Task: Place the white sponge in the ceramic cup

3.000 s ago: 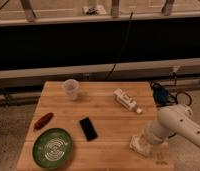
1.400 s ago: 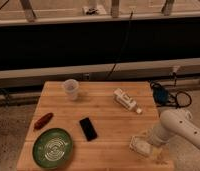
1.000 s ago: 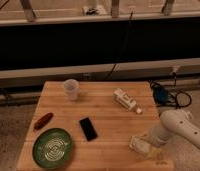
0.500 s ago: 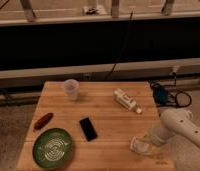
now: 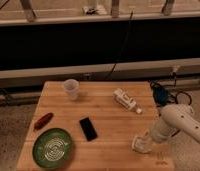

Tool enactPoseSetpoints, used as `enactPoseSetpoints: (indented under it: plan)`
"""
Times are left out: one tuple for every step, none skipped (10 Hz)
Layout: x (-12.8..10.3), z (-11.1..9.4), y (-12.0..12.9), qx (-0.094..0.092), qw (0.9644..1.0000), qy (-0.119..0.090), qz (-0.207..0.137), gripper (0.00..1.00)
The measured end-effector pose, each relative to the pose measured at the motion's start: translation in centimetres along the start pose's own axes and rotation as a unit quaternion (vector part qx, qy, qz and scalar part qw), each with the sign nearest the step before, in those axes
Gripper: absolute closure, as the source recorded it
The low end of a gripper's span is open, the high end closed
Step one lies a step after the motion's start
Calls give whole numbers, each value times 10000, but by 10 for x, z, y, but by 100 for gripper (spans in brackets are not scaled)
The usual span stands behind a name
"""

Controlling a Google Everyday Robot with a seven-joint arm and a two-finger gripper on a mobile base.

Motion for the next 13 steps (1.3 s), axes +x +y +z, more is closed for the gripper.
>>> enactPoseSetpoints:
  plan:
    - [-3,-6,-2,3,10000,19,-1,100]
    - [-6,-15,-6,14,10000,40,4,100]
    - [-11,-24,-14,31,10000,54,-1,100]
    - [-16,-29,-19,31,10000,66,-18,100]
    - [-19,-35,-23,45,10000,77,-15,100]
    - [-21,-41,-27,52,10000,83,-7,100]
    - [-24,-51,-36,52,9999,94,4,100]
    - [-29,-58,-43,55,9999,111,1,100]
    - [-32,-64,-50,65,9999,120,4,100]
    - [-36,-69,-55,78,9999,130,-4,100]
    - [-39,-74,-60,92,9999,122,-11,100]
    - [-44,-81,-67,94,9999,138,-14,100]
    - [-52,-87,-77,106,9998,159,-51,100]
